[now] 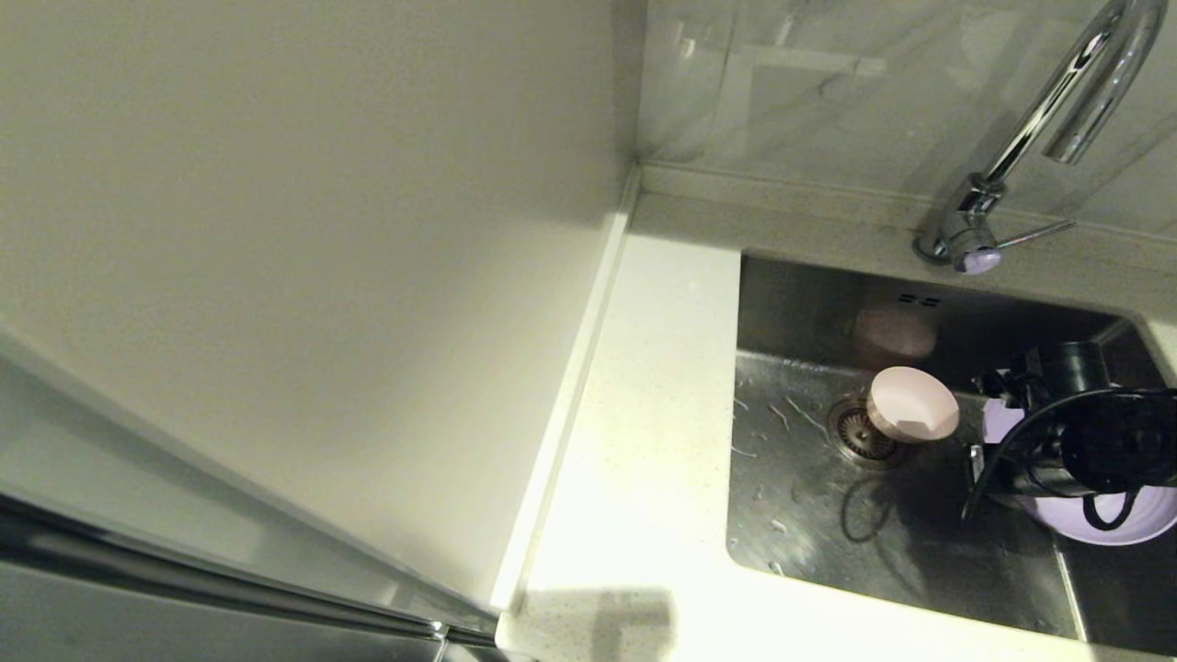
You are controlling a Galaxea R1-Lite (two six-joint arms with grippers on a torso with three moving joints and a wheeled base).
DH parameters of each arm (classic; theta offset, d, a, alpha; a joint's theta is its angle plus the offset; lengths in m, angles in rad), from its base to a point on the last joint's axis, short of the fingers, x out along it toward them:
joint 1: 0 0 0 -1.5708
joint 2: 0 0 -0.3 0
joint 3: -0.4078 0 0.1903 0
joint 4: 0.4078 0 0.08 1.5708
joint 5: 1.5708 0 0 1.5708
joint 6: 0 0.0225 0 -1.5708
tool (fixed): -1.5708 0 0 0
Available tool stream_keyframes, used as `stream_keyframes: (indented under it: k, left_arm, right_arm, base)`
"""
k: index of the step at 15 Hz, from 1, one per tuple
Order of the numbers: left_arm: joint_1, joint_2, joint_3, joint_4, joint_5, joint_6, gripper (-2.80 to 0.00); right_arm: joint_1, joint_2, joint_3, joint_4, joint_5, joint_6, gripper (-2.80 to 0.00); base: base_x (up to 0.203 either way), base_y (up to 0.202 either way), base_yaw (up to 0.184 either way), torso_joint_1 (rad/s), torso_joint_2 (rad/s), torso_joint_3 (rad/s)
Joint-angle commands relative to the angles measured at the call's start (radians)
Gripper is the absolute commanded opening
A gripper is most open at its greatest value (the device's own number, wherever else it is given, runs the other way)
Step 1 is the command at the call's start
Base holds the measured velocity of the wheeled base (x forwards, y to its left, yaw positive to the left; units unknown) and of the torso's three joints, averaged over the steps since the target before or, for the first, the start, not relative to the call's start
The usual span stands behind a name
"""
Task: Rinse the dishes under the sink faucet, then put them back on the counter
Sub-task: Put a plate into the sink, then turn on the faucet
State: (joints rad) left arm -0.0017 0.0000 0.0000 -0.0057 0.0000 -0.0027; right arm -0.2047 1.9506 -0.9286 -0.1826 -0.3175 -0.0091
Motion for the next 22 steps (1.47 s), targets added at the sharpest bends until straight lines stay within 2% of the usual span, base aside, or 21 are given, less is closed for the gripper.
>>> stream_keyframes:
  k: [1,5,12,22]
  left_arm:
    - [0.0,0.0,0.003,0.0,0.0,0.0,-2.8]
    - [0.0,0.0,0.003,0.0,0.0,0.0,-2.8]
    - [0.0,0.0,0.003,0.0,0.0,0.0,-2.8]
    - [0.0,0.0,0.003,0.0,0.0,0.0,-2.8]
  right_arm:
    - [0.004,-0.002,0.033,-0.018,0.006,0.001,-2.8]
    - [0.01,-0.02,0.118,-0.076,0.006,-0.003,-2.8]
    - [0.024,-0.064,0.154,-0.075,0.006,-0.008,-2.8]
    - [0.016,-0.32,0.16,-0.068,0.005,-0.025,-2.8]
  base:
    - [0.0,0.0,0.0,0.0,0.0,0.0]
    - [0.0,0.0,0.0,0.0,0.0,0.0]
    - [0.0,0.0,0.0,0.0,0.0,0.0]
    - [0.0,0.0,0.0,0.0,0.0,0.0]
